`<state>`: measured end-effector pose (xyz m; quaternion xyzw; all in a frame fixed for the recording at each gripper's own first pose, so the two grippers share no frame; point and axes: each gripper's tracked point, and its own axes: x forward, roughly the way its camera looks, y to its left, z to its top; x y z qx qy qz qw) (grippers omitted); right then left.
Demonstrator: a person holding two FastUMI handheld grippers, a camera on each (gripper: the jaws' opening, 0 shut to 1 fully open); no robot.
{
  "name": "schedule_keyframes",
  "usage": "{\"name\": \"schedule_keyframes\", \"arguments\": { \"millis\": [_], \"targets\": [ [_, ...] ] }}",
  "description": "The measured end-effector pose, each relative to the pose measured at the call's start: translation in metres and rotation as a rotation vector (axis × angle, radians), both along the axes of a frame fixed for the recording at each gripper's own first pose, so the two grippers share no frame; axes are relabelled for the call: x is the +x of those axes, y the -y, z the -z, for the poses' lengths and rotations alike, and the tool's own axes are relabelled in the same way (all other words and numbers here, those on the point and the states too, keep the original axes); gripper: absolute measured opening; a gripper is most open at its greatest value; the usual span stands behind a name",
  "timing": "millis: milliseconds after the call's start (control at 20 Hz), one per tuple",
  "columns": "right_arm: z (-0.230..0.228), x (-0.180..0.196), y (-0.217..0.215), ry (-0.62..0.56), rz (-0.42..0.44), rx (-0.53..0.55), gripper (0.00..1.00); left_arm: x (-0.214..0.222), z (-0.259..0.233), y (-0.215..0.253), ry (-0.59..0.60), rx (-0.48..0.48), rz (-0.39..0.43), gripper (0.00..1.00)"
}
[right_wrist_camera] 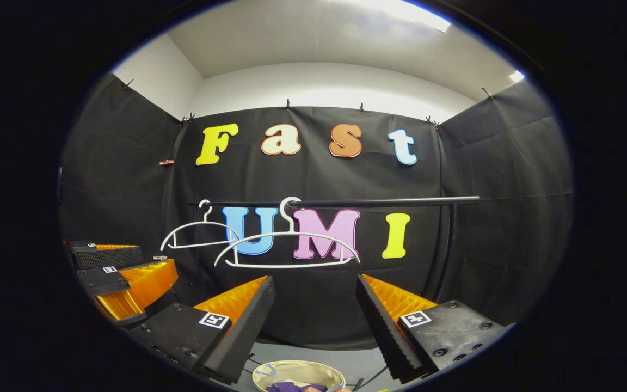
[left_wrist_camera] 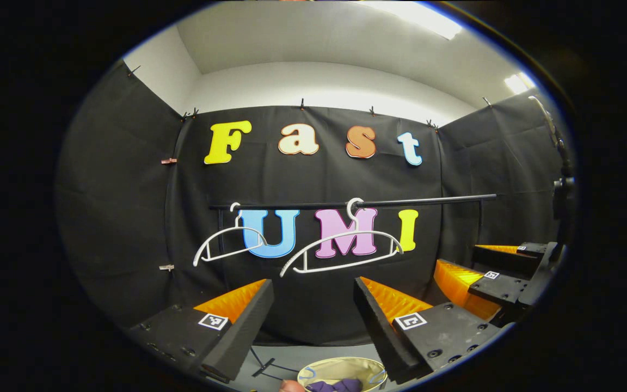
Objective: Grasp the clothes on the hanger with both hands and then place them into the laundry hamper below.
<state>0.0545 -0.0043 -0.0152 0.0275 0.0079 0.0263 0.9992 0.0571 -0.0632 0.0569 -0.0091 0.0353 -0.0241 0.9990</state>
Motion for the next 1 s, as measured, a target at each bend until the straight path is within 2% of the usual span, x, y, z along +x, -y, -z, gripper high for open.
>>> {"name": "schedule_keyframes", "arguments": {
  "millis": [650, 700, 750, 850, 1000],
  "targets": [
    [0.0033, 0.0004, 0.0006, -0.007, -0.002, -0.001, 0.96, 0.0004, 0.0013, 0.0022, -0.004, 0.001, 0.011, 0.95],
    [0.0032, 0.0010, 0.0006, -0.007, -0.003, -0.003, 0.96, 0.0008, 0.0012, 0.0018, -0.003, 0.001, 0.012, 0.92],
    [0.0034, 0.0013, 0.0003, -0.008, -0.003, -0.005, 0.96, 0.0015, 0.0004, 0.0019, -0.004, 0.002, 0.013, 0.95],
    [0.0037, 0.0009, 0.0004, -0.008, -0.005, -0.006, 0.98, 0.0013, 0.0027, 0.0028, -0.007, 0.005, 0.014, 0.92],
    [0.0024, 0.0016, -0.0010, -0.006, -0.010, -0.006, 0.98, 0.0017, 0.0015, 0.0031, -0.005, 0.006, 0.018, 0.95]
  ]
}}
